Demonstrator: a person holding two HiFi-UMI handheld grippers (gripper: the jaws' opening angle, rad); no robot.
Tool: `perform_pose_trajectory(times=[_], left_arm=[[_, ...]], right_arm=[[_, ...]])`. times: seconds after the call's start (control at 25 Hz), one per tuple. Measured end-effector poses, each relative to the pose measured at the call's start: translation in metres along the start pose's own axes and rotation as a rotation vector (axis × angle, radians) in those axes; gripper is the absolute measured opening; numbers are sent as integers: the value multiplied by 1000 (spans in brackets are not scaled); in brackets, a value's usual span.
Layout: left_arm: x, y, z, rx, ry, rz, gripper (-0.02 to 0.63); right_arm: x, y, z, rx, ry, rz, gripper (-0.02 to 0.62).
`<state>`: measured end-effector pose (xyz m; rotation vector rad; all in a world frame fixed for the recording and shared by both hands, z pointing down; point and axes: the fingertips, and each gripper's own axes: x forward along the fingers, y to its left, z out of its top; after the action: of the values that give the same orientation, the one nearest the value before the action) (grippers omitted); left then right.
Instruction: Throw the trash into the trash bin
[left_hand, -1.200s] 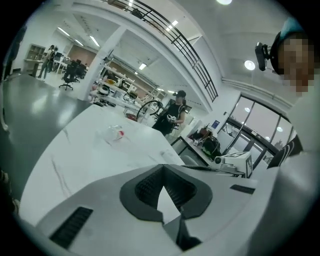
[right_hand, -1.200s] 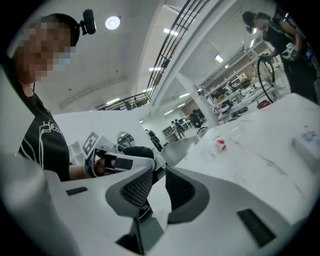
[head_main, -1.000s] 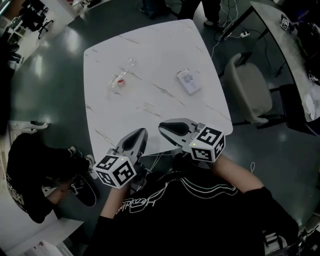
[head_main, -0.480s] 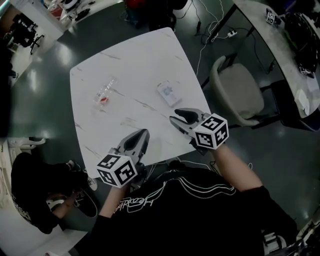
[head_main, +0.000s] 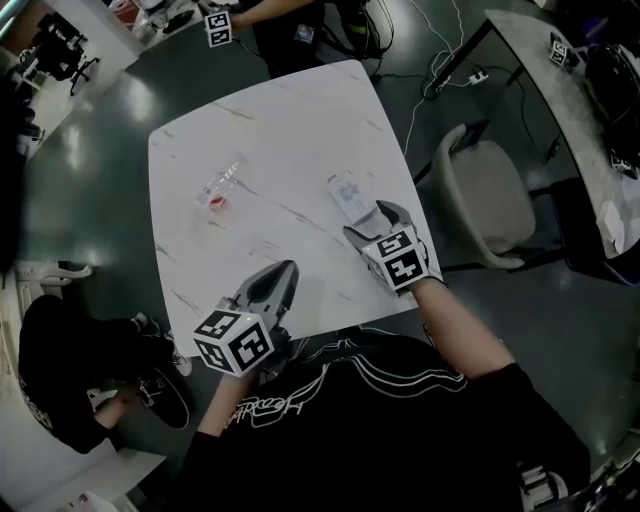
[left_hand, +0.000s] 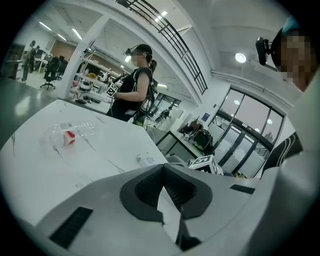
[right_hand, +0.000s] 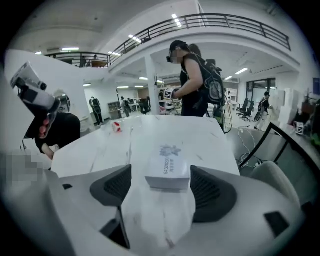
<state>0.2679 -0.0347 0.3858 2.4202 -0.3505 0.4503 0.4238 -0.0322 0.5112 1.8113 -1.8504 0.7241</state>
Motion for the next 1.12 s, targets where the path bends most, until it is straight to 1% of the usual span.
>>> perform_pose_trajectory(times=[0.2, 0.36, 0.56, 0.72, 0.92, 1.12], left_arm=[[-10, 14, 1, -26, -23, 44, 6], [-14, 17, 0, -32, -35, 59, 6], [-19, 23, -4, -48, -44, 73, 6], [-24, 24, -6, -58, -50, 83, 6], [-27, 22, -6, -62, -59, 78, 6], [-39, 26, -7, -68, -84, 90, 6]], right_arm=[[17, -3, -14, -27, 59, -30, 362], [24, -12, -15, -8, 57, -57, 360], [26, -17, -15, 6, 80, -72, 356], [22, -16, -11, 26, 64, -53, 348], [13, -10, 0, 65, 27, -24, 347], [7, 16, 24, 71, -18, 41, 347]])
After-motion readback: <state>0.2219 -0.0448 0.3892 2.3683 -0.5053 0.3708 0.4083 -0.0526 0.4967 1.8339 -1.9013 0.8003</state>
